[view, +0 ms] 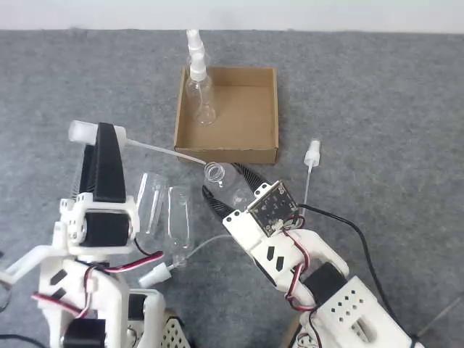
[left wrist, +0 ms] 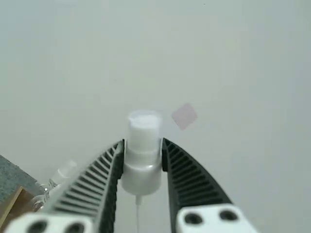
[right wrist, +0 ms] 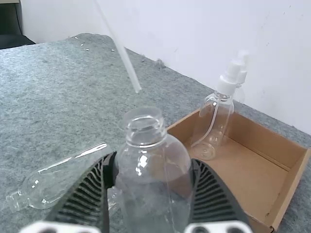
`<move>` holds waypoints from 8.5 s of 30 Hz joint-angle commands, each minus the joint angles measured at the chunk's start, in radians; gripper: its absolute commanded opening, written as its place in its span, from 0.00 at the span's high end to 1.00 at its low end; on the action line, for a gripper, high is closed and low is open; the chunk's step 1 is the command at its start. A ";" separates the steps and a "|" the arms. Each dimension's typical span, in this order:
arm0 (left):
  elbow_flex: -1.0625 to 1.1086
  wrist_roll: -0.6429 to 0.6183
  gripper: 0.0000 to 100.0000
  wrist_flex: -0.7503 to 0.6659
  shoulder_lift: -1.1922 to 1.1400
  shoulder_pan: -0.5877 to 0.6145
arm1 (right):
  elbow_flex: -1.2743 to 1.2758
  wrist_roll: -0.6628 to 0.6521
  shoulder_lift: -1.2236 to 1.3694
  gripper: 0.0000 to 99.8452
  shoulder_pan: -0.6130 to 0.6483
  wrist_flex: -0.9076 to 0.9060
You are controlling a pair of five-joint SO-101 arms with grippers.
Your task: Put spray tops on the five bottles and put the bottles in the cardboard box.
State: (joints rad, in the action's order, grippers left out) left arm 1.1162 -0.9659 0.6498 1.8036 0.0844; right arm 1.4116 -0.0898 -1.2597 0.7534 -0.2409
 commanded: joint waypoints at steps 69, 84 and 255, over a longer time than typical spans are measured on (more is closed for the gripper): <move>0.251 0.416 0.99 -0.012 0.012 -0.431 | 0.005 -0.104 -0.030 0.98 0.004 0.025; 0.288 0.460 0.99 -0.012 0.014 -0.465 | 0.028 -0.153 -0.312 0.99 -0.005 -0.147; 0.308 0.651 0.98 -0.009 0.018 0.098 | -0.009 -0.095 -0.285 0.99 0.064 -0.162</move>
State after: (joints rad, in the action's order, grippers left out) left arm 1.4768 -0.3261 0.6360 1.8067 0.1074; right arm 1.4684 -0.1726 -1.5344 0.8378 -0.4173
